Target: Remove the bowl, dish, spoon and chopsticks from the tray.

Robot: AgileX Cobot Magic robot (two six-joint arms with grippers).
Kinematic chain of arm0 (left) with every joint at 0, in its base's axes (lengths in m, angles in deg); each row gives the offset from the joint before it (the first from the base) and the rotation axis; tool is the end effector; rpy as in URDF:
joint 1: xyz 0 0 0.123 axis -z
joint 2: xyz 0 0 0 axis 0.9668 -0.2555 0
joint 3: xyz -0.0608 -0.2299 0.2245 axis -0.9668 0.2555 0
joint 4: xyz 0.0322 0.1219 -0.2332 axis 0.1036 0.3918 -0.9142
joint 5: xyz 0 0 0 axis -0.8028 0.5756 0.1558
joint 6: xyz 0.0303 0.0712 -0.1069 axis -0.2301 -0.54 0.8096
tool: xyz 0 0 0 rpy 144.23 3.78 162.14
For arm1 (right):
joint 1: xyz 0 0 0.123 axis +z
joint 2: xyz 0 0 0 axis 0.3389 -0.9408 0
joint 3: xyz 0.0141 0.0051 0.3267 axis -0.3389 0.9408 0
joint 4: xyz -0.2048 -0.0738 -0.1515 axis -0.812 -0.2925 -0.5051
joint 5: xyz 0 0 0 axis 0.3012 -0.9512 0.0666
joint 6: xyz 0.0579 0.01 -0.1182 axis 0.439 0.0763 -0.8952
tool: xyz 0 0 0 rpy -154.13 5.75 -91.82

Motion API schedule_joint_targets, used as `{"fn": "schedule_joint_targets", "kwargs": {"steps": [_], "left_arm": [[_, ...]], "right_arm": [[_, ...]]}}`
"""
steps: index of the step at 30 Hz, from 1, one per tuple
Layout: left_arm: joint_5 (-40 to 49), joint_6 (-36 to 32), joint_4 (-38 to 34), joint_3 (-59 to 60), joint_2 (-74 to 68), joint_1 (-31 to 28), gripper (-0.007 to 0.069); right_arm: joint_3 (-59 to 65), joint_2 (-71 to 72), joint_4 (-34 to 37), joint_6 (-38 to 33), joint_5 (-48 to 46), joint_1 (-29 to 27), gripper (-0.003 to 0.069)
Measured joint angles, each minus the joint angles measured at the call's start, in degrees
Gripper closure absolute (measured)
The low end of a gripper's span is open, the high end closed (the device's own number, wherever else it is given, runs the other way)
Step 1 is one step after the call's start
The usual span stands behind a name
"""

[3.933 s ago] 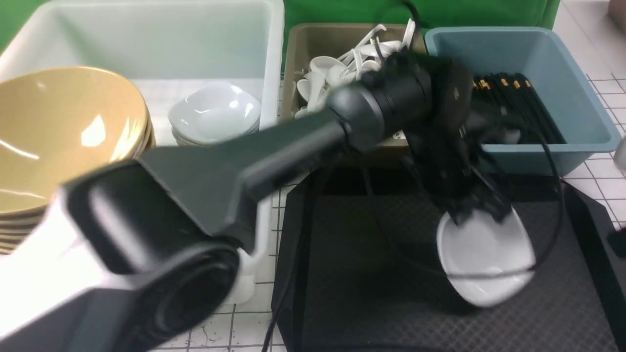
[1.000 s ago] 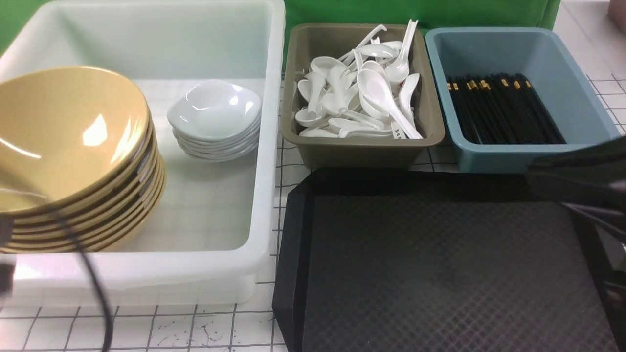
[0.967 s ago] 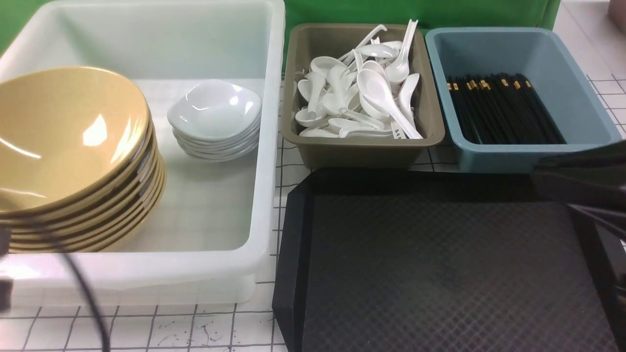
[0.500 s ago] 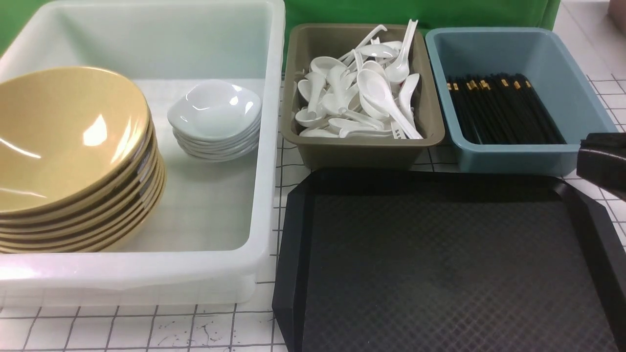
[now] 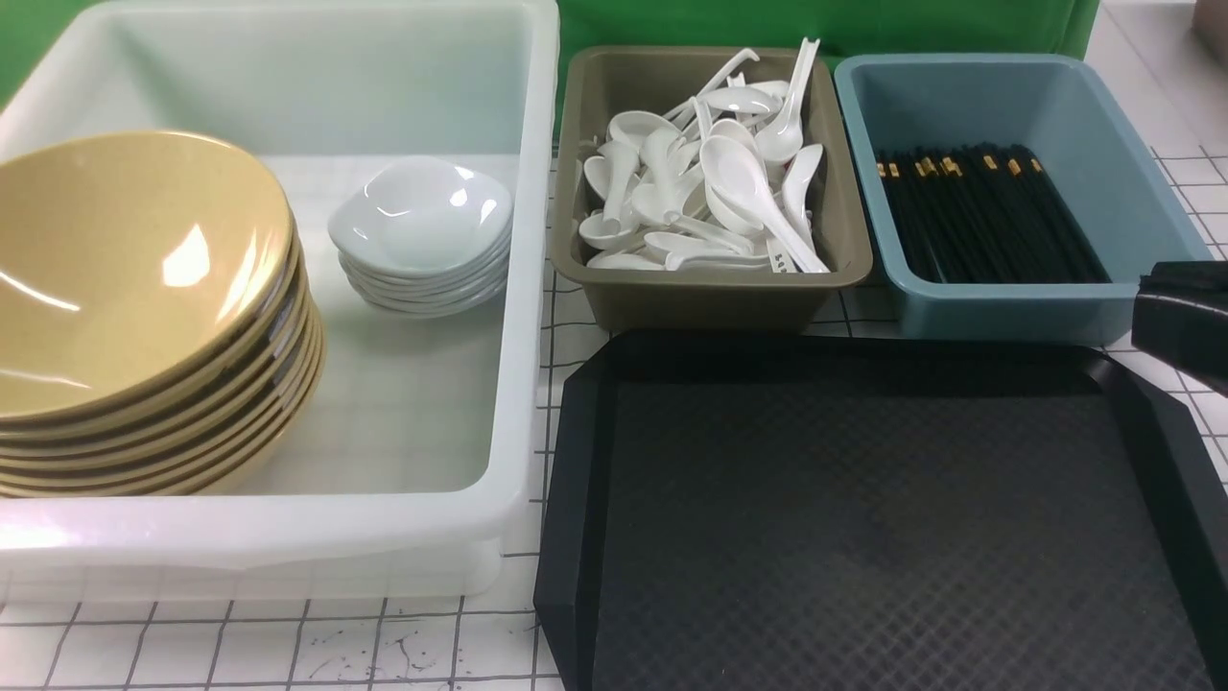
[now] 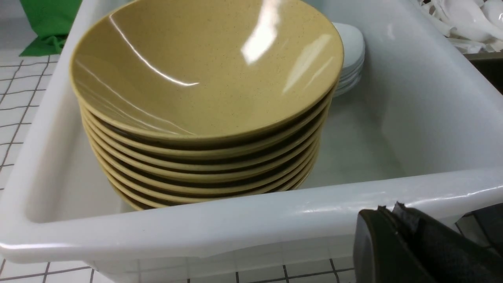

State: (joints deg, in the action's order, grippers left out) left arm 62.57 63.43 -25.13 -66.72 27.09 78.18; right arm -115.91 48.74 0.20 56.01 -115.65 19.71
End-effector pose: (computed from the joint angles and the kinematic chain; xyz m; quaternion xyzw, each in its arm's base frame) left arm 0.0322 -0.0061 0.3061 0.0535 0.8278 -0.0134 0.5582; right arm 0.1061 0.0943 0.4044 -0.3327 0.7189 0.1791 0.5834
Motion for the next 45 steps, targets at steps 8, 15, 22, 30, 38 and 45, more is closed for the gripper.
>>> {"fn": "schedule_joint_targets", "kwargs": {"steps": [8,15,22,30,38,45], "left_arm": [[0.0,0.14,0.0,0.0,0.0,0.0,0.0637],[0.0,0.19,0.0,0.0,0.0,0.0,0.0638],[0.0,0.19,0.0,0.0,0.0,0.0,0.0638],[0.0,0.19,0.0,0.0,0.0,0.0,0.0638],[0.0,0.19,0.0,0.0,0.0,0.0,0.0638],[0.0,0.19,0.0,0.0,0.0,0.0,0.0638]], "right_arm": [[4.79,3.3,-0.34,0.0,0.97,-0.04,0.0575],[21.83,14.73,-2.38,2.15,21.83,-10.27,0.0624],[39.01,26.75,-3.94,9.04,30.53,-29.93,0.0624],[48.48,37.15,-7.04,13.1,22.81,-41.8,0.0624],[48.76,37.77,-7.09,14.1,12.55,-42.25,0.0624],[48.65,37.77,-7.09,14.14,11.73,-42.25,0.0624]]}}
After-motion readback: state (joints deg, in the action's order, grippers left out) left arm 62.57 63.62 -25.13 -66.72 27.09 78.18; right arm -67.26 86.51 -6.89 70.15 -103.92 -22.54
